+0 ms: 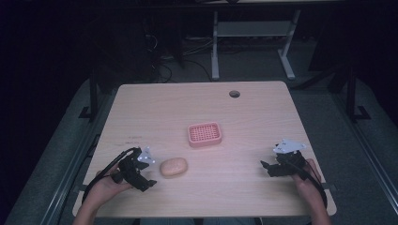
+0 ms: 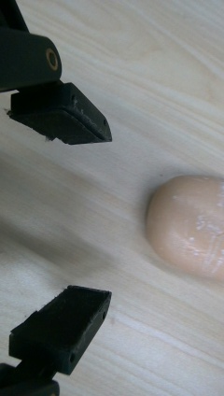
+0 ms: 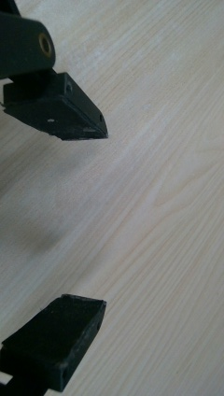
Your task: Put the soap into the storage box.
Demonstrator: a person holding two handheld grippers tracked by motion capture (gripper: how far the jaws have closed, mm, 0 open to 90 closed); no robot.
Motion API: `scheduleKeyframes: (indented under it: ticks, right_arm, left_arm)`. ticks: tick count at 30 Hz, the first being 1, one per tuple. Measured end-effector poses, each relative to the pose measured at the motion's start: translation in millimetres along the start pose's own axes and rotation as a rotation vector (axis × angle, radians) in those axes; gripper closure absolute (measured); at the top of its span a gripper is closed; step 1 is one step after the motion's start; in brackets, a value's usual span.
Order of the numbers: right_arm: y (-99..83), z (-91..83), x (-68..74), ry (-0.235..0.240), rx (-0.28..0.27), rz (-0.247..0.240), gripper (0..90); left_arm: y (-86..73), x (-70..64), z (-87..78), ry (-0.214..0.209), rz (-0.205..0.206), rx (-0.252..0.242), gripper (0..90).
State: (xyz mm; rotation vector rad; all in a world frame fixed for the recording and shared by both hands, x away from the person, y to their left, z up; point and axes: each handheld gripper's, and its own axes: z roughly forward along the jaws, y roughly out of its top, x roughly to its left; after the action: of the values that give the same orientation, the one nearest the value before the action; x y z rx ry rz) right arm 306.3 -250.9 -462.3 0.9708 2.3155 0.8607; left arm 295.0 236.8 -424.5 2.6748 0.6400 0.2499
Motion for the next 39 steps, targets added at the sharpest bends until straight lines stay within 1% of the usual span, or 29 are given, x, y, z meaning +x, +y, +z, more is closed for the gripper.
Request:
scheduleKeyframes:
  ticks: [2,5,9,11,12,14,16,17,18,21,22,23,24,31,32,34,37,38,39]
  right_arm:
    - [0.3,-0.1,0.4,0.001,0.001,-0.002,13.9]
    - [0.5,-0.3,0.9,0.002,-0.002,0.006,13.9]
    - [0.0,-0.6,-0.1,0.001,-0.003,0.002,13.9]
    - [0.1,-0.7,-0.1,0.001,-0.004,0.004,13.9]
    - [0.2,-0.6,0.3,0.002,-0.006,0.008,13.9]
    - [0.2,-0.6,0.3,0.002,-0.006,0.006,13.9]
    - [0.2,-0.9,0.5,0.002,-0.007,0.008,13.9]
    - [0.2,-0.9,0.5,0.002,-0.007,0.008,13.9]
    - [0.2,-1.1,0.4,0.002,-0.007,0.009,13.9]
    - [0.3,-1.0,0.4,0.003,-0.008,0.009,13.9]
    - [0.3,-1.0,0.5,0.004,-0.008,0.009,13.9]
    - [0.3,-1.0,0.5,0.004,-0.008,0.009,13.9]
    - [0.4,-1.0,0.6,0.004,-0.008,0.01,13.9]
    - [0.3,-1.2,0.4,0.005,-0.01,0.012,13.9]
    - [0.3,-1.2,0.4,0.005,-0.01,0.012,13.9]
    - [0.4,-1.1,0.6,0.007,-0.009,0.013,13.9]
    - [0.5,-1.1,0.7,0.007,-0.01,0.013,13.9]
    - [0.3,-1.3,0.2,0.009,-0.005,0.005,13.9]
    - [0.3,-1.2,0.3,0.009,-0.005,0.005,13.9]
  left_arm:
    - [6.4,0.1,-0.1,0.001,0.014,-0.001,19.5]
    - [10.2,0.4,1.1,0.001,0.025,0.002,19.5]
    - [15.1,0.8,3.4,-0.005,0.023,0.002,19.5]
    - [17.0,1.2,4.6,-0.01,0.027,-0.001,19.5]
    - [19.8,0.9,5.9,-0.014,0.035,0.005,19.5]
    - [21.1,0.3,6.8,-0.015,0.034,0.004,19.5]
    - [24.4,0.0,8.0,-0.015,0.046,0.009,19.5]
    - [25.8,-0.7,8.7,-0.017,0.041,0.004,19.5]
    - [27.5,-0.3,8.9,-0.019,0.05,0.006,19.5]
    - [32.0,-0.3,10.7,-0.022,0.054,0.008,19.5]
    - [33.4,0.0,11.6,-0.025,0.061,0.012,19.5]
    - [34.5,-0.8,12.8,-0.027,0.057,0.01,19.5]
    - [37.0,-0.9,14.5,-0.032,0.065,0.015,19.5]
    - [43.2,-1.9,20.2,-0.042,0.072,0.025,19.8]
    - [44.2,-1.3,20.6,-0.044,0.08,0.025,19.9]
    - [45.9,-1.5,22.0,-0.051,0.078,0.028,20.1]
    - [48.2,-0.5,24.4,-0.059,0.085,0.037,20.4]
    - [48.6,-1.1,25.6,-0.064,0.073,0.037,20.4]
    - [49.8,-0.7,26.8,-0.069,0.075,0.037,20.4]
